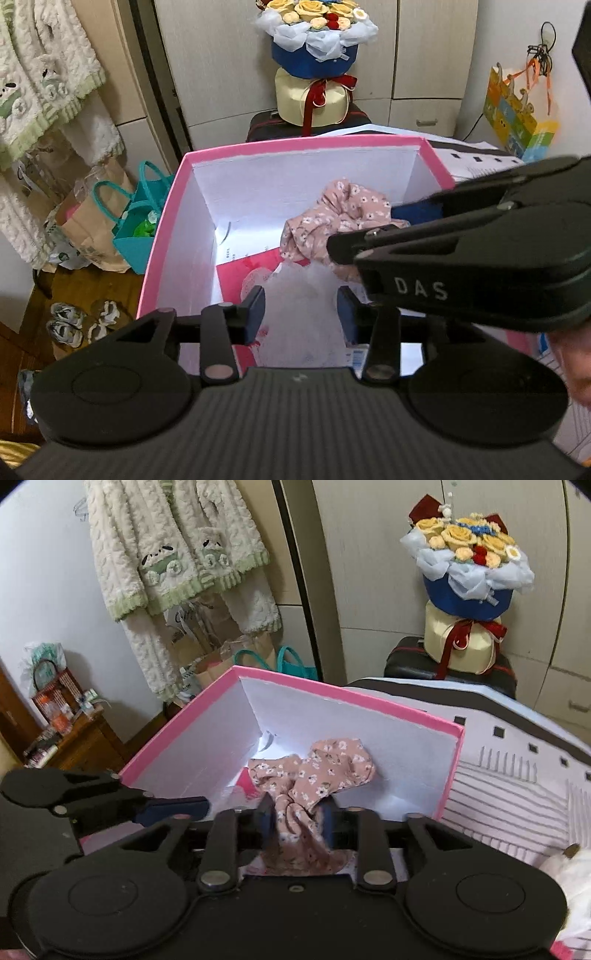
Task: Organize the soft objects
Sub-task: 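Carry lace item with left gripper into pink box while right carries floral cloth there, release both, then move both tools back toward the purple plush toy on the bed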
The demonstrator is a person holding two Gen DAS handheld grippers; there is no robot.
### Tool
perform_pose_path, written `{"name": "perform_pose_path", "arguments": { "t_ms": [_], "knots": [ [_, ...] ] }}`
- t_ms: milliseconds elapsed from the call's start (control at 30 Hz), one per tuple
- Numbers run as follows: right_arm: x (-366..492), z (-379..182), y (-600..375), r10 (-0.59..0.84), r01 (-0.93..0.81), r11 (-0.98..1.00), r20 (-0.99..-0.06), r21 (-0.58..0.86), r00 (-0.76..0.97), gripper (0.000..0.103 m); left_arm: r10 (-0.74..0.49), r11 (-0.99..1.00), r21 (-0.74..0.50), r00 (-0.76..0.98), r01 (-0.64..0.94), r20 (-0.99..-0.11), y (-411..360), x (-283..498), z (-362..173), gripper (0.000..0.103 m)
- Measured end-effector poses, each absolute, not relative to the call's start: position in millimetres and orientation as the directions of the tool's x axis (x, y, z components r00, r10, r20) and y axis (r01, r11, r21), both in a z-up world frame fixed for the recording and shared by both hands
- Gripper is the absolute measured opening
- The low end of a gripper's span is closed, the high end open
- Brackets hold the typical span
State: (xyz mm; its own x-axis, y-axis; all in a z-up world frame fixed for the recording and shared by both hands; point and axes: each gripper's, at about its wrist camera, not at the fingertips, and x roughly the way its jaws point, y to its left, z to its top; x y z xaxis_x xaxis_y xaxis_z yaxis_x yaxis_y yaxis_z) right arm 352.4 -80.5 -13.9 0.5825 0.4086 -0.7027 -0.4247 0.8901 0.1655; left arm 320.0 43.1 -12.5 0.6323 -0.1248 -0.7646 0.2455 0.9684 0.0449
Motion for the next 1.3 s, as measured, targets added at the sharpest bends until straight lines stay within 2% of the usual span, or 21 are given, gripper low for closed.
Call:
{"name": "perform_pose_path", "arguments": {
  "t_ms": [33,67,233,467,733,1000,1100,1233,1300],
  "knots": [
    [349,-13,-81,0.401,-0.427,0.892,-0.701,0.150,0.590,0.053,-0.125,0.967,0.051,0.634,0.251,-0.764,44,317,-12,0.056],
    [346,-10,-81,0.390,-0.425,0.895,-0.700,0.135,0.598,0.059,-0.126,0.964,0.059,0.637,0.260,-0.760,46,313,-11,0.058],
    [316,6,-96,0.406,-0.461,0.882,-0.658,0.100,0.633,0.059,-0.166,0.952,0.056,0.661,0.302,-0.732,59,281,3,0.068],
    [268,24,-114,0.422,-0.472,0.877,-0.617,0.091,0.665,0.060,-0.246,0.926,0.031,0.665,0.375,-0.705,73,236,25,0.069],
    [214,44,-115,0.416,-0.494,0.868,-0.617,0.050,0.668,0.065,-0.312,0.897,0.015,0.656,0.442,-0.687,77,195,50,0.070],
    [155,60,-129,0.376,-0.488,0.873,-0.620,-0.013,0.689,0.073,-0.339,0.866,0.068,0.681,0.495,-0.649,72,152,72,0.073],
    [136,64,-137,0.378,-0.493,0.870,-0.627,-0.010,0.681,0.073,-0.363,0.853,0.074,0.688,0.517,-0.629,70,138,75,0.083],
    [114,67,-147,0.378,-0.495,0.869,-0.638,-0.006,0.671,0.074,-0.384,0.848,0.066,0.696,0.526,-0.606,66,120,74,0.084],
    [103,66,-151,0.376,-0.494,0.870,-0.635,-0.009,0.675,0.081,-0.402,0.838,0.057,0.685,0.542,-0.607,61,113,72,0.084]
  ]
}}
